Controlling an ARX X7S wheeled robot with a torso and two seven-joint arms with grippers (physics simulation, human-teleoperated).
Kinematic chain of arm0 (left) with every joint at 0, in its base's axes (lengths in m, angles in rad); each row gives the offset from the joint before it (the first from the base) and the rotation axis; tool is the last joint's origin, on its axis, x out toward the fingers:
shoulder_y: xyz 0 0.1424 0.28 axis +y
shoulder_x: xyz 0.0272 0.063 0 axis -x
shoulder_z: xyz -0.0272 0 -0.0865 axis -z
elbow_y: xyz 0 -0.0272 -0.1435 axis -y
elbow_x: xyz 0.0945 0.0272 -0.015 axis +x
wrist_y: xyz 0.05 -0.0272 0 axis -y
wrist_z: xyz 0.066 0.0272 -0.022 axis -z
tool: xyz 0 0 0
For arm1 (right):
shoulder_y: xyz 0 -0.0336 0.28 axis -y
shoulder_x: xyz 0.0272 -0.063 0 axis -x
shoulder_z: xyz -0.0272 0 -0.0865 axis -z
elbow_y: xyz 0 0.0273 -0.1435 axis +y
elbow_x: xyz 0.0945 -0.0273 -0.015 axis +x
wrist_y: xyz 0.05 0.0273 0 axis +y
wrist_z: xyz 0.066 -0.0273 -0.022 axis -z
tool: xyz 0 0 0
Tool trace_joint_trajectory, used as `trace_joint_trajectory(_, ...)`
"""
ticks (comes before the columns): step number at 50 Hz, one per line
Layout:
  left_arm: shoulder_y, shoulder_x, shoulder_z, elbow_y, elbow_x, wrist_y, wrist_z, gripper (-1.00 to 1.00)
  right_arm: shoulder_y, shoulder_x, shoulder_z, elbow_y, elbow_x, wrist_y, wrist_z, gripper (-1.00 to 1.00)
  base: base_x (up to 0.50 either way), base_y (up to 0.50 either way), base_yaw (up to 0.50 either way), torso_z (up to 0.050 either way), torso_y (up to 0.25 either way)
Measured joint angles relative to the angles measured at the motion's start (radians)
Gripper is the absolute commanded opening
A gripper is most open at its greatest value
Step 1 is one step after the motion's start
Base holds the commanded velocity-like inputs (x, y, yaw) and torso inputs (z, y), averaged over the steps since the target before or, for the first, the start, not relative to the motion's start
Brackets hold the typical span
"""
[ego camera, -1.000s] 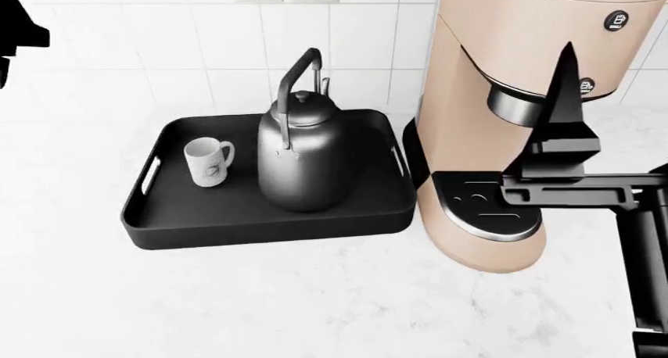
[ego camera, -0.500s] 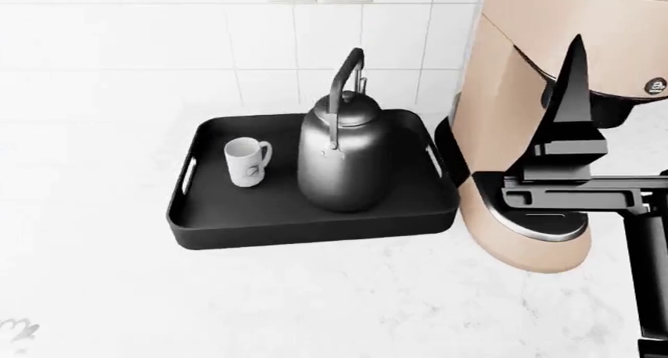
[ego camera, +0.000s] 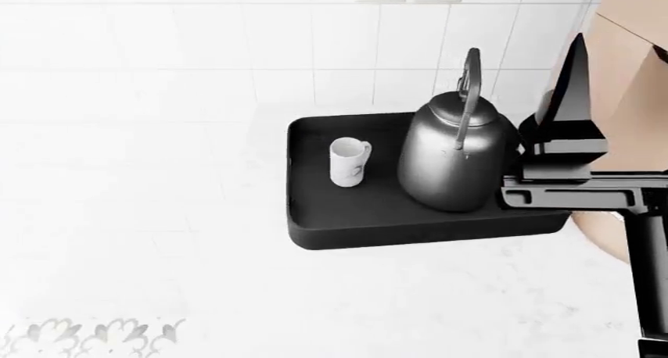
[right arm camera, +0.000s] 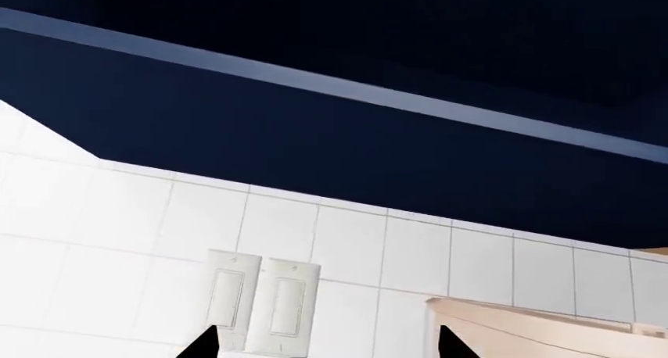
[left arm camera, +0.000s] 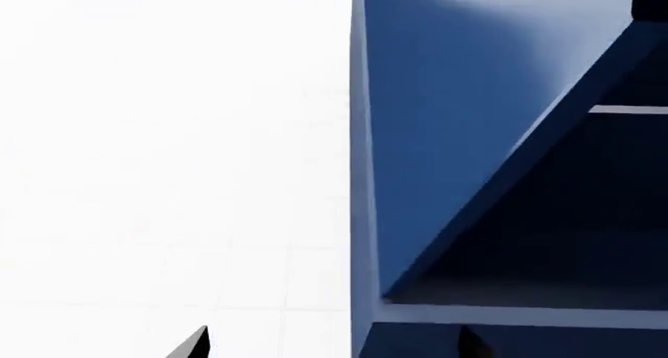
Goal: Pick the kettle from the counter and place it on the tray. Then pick the mug from the cabinet and place it on the tray. Then close the cabinet doors.
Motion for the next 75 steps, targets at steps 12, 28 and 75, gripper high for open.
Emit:
trace_joint_trajectory(12,0.03,-0.07,0.018,-0.037,-0.014,0.061,-0.084,1.0,0.006,0.002,-0.016,0.017,0.013,-0.031,-0.008,1.0,0.0,0.0,0.0,0.0,0.0)
trace_joint_trajectory(28,0.503,0.006,-0.78,-0.112,-0.263,-0.323,-0.059,1.0,0.012,-0.022,-0.009,0.03,0.043,-0.032,-0.006,1.0,0.0,0.0,0.0,0.0,0.0)
trace_joint_trajectory(75,-0.924,1.349,-0.752,-0.636,1.203,-1.479,1.245,1.0,-0.016,-0.011,-0.002,0.012,0.035,-0.038,-0.01,1.0,0.0,0.0,0.0,0.0,0.0)
